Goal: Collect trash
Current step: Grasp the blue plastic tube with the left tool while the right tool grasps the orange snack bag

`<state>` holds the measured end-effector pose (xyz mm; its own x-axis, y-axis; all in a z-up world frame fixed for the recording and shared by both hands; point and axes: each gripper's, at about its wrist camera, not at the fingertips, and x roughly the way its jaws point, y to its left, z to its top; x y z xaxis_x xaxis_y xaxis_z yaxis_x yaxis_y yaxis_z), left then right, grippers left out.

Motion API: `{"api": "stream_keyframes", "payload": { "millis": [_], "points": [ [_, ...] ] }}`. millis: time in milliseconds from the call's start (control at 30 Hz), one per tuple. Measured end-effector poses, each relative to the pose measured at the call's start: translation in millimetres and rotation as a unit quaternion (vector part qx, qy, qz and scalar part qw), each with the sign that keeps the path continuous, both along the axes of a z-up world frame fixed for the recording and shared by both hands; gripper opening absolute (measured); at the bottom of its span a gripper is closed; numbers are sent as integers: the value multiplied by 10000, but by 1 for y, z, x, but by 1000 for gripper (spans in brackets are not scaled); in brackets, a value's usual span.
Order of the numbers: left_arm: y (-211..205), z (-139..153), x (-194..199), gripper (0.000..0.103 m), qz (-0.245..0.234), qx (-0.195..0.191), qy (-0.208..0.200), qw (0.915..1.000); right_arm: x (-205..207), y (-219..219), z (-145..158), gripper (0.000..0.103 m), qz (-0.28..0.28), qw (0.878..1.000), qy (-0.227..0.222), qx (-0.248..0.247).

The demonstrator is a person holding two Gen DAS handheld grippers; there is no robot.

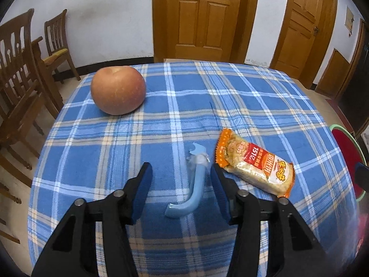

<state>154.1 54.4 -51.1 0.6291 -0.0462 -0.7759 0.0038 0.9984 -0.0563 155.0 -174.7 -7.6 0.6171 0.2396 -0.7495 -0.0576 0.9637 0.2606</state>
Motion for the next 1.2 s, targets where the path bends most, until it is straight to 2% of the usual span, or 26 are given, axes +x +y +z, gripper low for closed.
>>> {"api": "stream_keyframes", "payload": {
  "millis": [67,167,233,300,667,933,1067,1100,1200],
  "points": [
    [-2,-2,0,47,-74,-11,18,10000,4,6,-2,77,64,10000,32,-22],
    [-5,-6,1,36,-176,-29,78,9998,11,16,-5,77,190,9998,94,-50],
    [-6,-8,1,20,-233,-9,75,9997,15,24,-7,77,284,9995,135,-68],
    [-5,-8,1,11,-289,-95,101,9995,16,30,-9,77,390,9990,170,-104],
    [20,8,-17,10,-55,-423,-21,9991,39,70,-31,77,997,9937,382,-353],
    [39,13,-30,10,146,-549,-92,9983,55,96,-44,77,1308,9883,333,-704],
    [40,15,-33,10,139,-597,-103,9981,57,103,-52,64,1401,9864,392,-759],
    [40,15,-34,10,133,-592,-116,9981,56,103,-51,57,1420,9860,370,-793],
    [38,16,-37,10,130,-612,-125,9980,53,105,-50,54,1458,9859,363,-742]
  ]
}}
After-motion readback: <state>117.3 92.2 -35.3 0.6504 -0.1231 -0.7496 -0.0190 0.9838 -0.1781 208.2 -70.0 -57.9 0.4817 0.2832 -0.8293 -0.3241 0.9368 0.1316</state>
